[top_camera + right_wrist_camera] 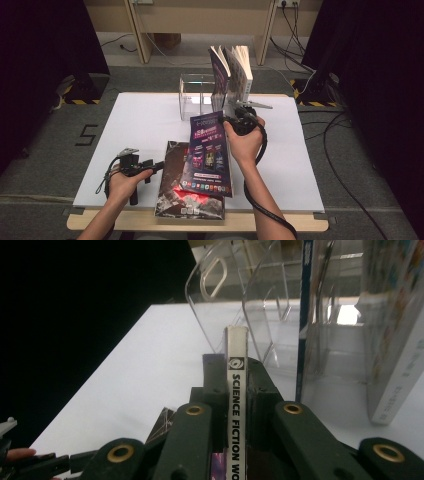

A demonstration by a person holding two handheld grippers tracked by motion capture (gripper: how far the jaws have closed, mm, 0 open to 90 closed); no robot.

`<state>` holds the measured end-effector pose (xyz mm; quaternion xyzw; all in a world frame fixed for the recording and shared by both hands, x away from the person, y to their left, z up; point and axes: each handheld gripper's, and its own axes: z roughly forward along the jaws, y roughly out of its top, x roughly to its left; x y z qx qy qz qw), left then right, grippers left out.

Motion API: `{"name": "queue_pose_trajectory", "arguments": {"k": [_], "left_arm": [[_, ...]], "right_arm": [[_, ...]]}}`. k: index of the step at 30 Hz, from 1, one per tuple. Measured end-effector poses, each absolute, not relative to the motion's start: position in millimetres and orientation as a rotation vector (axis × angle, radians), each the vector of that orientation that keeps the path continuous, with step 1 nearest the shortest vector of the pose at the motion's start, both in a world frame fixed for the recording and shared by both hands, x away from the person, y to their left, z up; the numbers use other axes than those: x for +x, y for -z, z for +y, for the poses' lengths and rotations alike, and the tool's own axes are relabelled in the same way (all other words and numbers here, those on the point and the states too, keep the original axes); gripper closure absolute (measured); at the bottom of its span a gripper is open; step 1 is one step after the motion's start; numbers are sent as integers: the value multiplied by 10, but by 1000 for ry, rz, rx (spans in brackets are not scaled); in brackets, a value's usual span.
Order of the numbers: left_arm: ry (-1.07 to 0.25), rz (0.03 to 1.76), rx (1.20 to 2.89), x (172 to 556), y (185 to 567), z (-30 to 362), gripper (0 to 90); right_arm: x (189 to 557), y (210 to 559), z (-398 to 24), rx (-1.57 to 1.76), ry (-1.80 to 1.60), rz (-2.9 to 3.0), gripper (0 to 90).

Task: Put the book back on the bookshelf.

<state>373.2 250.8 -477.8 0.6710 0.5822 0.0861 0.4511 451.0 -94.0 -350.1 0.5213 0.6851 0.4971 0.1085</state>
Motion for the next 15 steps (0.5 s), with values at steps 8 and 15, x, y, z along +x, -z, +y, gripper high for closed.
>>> {"name": "queue_pose_trajectory", "arguments": {"k": [8,15], "left_arm": [[-225,1440,1655,3724,4771,2505,421],[-227,1432,1667,3721,4772,2496,420]], "right_arm": [[4482,3363,-958,1485,-1473,1939,828],[4475,3254,-952,1457,-1482,1893,828]]}}
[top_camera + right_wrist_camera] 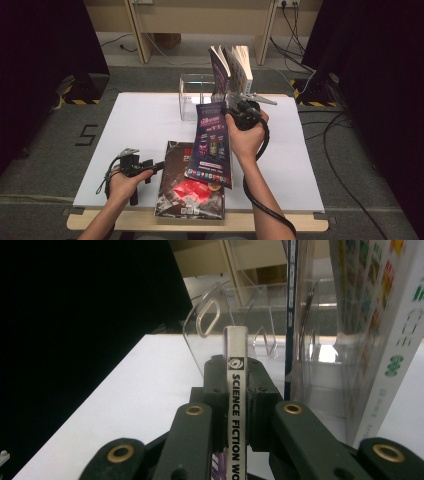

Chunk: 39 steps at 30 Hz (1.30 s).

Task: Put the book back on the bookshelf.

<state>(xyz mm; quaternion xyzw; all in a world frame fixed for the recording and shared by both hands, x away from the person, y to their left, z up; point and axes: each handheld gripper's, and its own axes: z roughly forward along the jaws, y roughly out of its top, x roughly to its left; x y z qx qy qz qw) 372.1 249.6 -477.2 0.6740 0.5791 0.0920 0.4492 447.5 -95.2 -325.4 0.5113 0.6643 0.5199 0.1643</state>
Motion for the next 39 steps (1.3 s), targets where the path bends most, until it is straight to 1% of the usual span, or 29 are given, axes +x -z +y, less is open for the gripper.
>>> {"name": "queue_pose_trajectory", "arguments": {"k": [15,30,39], "left_arm": [[-231,1431,1661,3718,4756,2494,421],[-227,1427,1663,3722,4750,2496,419],[-228,1423,1658,3721,4753,2493,418]], "right_arm": [[4511,3048,-922,1419,-1497,1825,828],[4621,2818,-840,1372,-1487,1763,829],[4749,2707,-781,1371,-1511,1707,828]]}}
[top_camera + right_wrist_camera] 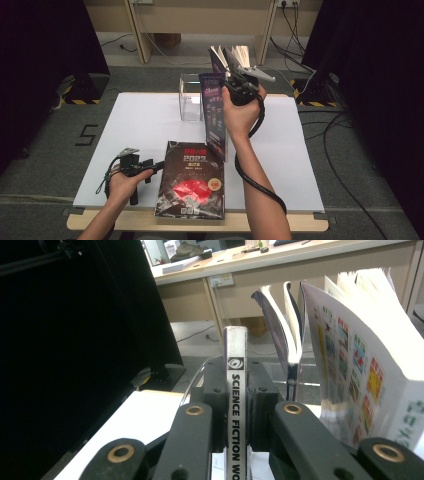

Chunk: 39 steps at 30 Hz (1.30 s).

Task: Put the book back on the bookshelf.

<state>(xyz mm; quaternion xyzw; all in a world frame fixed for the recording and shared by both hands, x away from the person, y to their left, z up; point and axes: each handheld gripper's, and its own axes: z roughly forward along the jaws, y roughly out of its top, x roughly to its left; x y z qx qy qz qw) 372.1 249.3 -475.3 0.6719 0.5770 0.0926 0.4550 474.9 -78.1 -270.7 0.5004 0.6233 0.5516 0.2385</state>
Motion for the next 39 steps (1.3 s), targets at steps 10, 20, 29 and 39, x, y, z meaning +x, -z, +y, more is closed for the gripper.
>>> {"name": "queue_pose_trajectory", "arguments": {"k": [10,20,29,39], "left_arm": [[-223,1423,1653,3724,4757,2503,417],[-227,1427,1654,3721,4760,2517,415],[-222,1428,1661,3708,4770,2517,415],[-217,1430,1659,3708,4787,2519,415]], "right_arm": [[4844,2680,-758,1373,-1505,1673,828],[4919,2610,-746,1375,-1513,1629,828],[4982,2567,-718,1362,-1503,1611,828],[5140,2553,-667,1366,-1504,1587,828]]}}
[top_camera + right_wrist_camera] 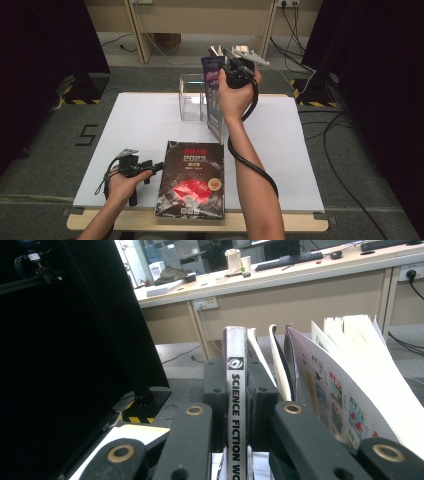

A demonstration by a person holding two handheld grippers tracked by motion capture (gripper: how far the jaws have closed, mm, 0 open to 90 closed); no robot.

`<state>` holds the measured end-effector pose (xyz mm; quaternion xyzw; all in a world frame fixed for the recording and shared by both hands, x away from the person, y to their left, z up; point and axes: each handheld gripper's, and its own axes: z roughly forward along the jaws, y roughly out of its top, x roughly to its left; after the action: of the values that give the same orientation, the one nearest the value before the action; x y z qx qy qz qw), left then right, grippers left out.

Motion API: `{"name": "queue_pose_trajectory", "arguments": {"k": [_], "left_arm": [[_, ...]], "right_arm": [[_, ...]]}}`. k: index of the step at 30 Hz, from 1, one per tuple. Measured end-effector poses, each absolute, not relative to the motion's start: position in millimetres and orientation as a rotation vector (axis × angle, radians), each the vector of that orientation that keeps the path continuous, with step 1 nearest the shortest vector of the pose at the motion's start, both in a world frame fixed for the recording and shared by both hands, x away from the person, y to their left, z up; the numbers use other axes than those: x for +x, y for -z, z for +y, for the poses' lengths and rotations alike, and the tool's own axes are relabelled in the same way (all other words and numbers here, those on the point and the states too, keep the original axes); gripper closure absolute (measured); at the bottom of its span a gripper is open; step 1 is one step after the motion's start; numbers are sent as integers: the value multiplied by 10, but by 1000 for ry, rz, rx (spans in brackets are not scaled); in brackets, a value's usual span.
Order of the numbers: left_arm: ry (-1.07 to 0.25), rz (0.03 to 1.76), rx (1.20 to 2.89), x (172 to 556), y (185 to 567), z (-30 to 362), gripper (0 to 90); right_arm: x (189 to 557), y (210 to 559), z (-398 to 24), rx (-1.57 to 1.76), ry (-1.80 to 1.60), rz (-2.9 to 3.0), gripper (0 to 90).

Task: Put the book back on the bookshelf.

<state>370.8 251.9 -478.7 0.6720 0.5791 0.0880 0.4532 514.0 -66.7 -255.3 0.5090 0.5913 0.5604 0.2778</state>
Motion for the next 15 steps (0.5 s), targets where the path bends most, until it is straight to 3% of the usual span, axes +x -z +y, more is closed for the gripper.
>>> {"name": "queue_pose_trajectory", "arguments": {"k": [15], "left_arm": [[-209,1433,1664,3711,4816,2519,415]], "right_arm": [[5414,2621,-567,1376,-1477,1565,828]]}}
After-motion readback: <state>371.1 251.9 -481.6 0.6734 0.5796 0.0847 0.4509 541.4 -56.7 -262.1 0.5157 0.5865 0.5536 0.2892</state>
